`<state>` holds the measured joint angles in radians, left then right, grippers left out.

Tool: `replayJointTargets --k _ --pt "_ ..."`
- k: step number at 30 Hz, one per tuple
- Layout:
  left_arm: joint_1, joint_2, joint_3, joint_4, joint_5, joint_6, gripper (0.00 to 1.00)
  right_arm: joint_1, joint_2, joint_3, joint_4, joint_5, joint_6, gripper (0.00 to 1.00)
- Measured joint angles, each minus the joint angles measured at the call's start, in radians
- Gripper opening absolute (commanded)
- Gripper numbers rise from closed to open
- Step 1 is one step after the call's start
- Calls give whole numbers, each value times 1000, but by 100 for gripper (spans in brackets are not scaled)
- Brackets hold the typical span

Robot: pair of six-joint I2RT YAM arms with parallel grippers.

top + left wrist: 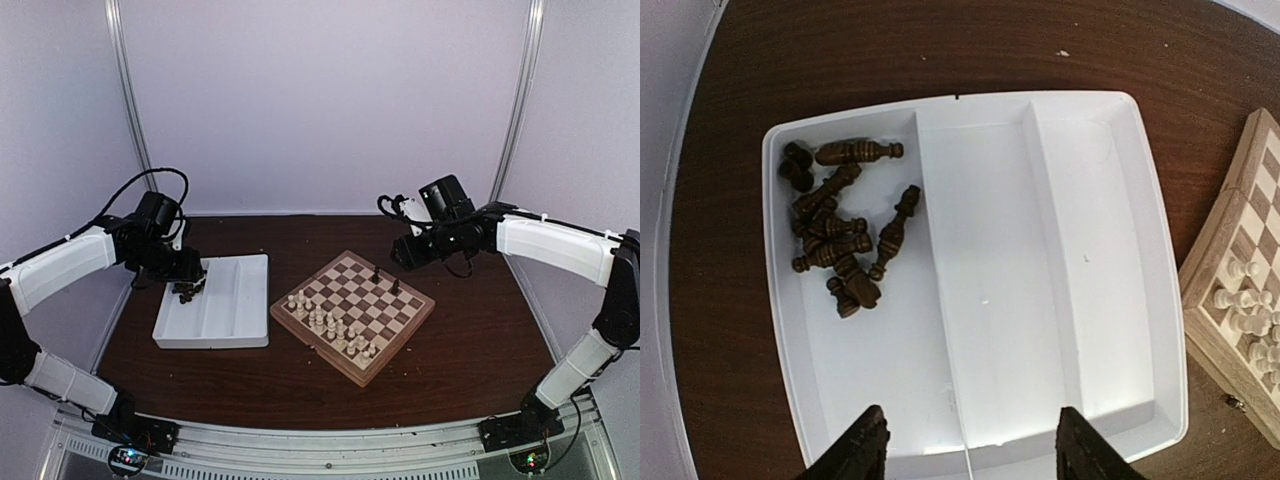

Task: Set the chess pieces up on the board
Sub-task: Pick up the chess piece from the storage box.

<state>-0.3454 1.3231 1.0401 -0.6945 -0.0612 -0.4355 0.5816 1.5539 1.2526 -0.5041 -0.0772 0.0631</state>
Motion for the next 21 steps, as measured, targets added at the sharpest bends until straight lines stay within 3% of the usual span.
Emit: replayJointTargets --k 11,21 --pt "130 127 51 -35 -40 8 49 0 -79 -214 260 36 -8 58" --pt "133 269 132 -37 -91 8 45 -5 -122 -392 518 80 -7 57"
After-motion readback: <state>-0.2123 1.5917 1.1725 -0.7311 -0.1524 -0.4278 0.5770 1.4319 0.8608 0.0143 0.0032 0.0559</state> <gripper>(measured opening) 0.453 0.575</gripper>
